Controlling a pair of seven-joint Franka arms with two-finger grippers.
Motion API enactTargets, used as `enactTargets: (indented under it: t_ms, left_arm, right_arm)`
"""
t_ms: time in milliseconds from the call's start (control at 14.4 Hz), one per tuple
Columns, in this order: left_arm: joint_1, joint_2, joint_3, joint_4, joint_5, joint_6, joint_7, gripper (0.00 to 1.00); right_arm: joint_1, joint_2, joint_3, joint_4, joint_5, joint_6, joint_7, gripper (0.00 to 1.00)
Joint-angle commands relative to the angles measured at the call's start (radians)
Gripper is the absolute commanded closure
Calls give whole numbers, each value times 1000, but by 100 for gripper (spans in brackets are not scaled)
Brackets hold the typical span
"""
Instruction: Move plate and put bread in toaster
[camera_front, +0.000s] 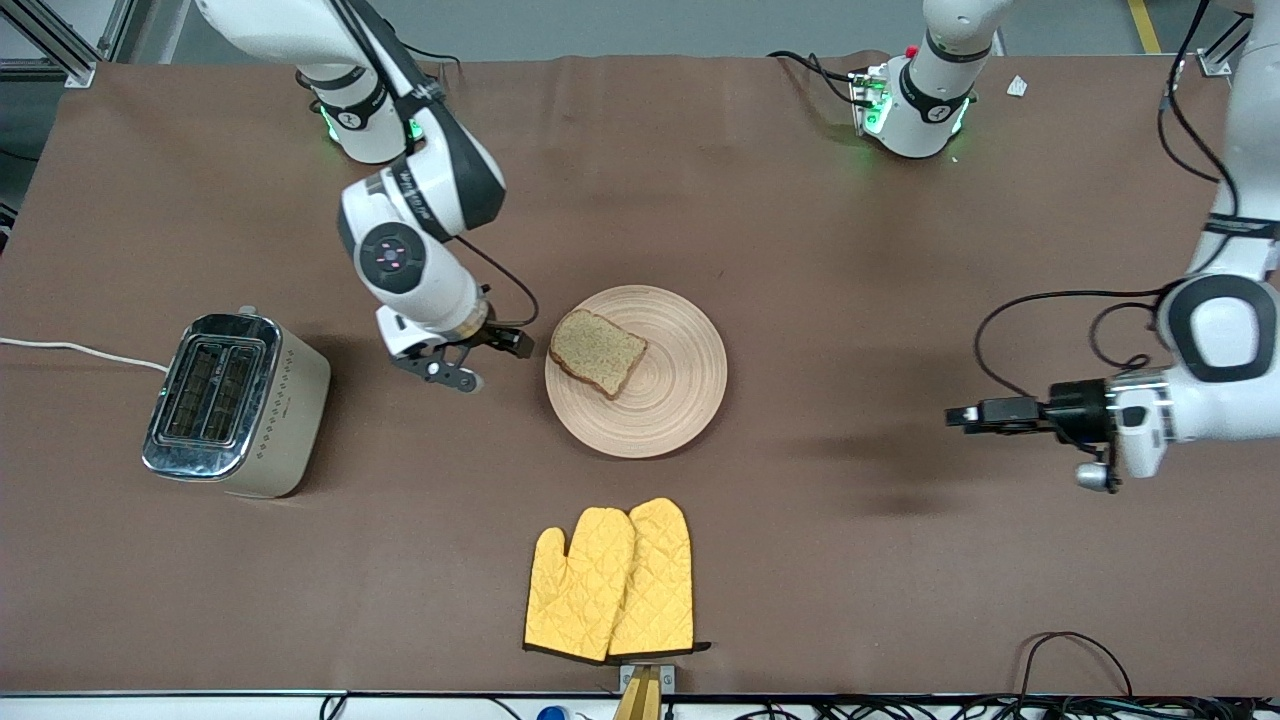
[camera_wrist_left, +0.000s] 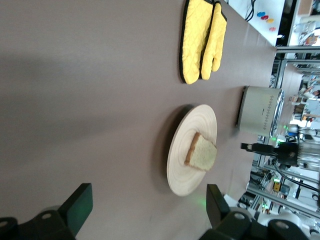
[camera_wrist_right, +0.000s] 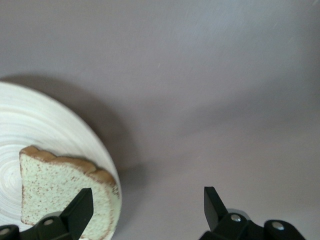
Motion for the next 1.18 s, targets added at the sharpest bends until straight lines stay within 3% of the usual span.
enactTargets:
  t_ms: [0, 139, 277, 485, 623, 831, 900, 1039, 1108]
  left_arm:
    - [-7, 1, -7, 185, 98, -213, -142, 0]
    - [-7, -25, -10, 241, 150, -308, -182, 0]
    - [-6, -112, -2, 246, 180, -321, -184, 0]
    - [-21, -271, -16, 243, 387, -321, -187, 0]
    - [-20, -332, -14, 243, 409, -341, -187, 0]
    - [-23, -390, -16, 241, 414, -379, -225, 0]
    - [-23, -413, -22, 239, 415, -389, -236, 0]
    - [-61, -462, -11, 227, 415, -389, -237, 0]
    - [-105, -485, 37, 220, 421, -389, -237, 0]
  right_arm:
    - [67, 44, -14, -2, -26, 35, 148, 3]
    - [99, 73, -16, 6, -28, 39, 202, 5]
    - [107, 95, -16, 6, -30, 71, 205, 5]
    - [134, 129, -17, 7, -33, 117, 240, 9]
    - [139, 141, -17, 20, -39, 119, 256, 22]
    - [150, 152, -17, 26, -63, 119, 262, 59]
    - [148, 153, -17, 32, -63, 118, 263, 66]
    - [147, 153, -17, 35, -63, 113, 263, 68]
    - [147, 153, -17, 36, -63, 111, 263, 70]
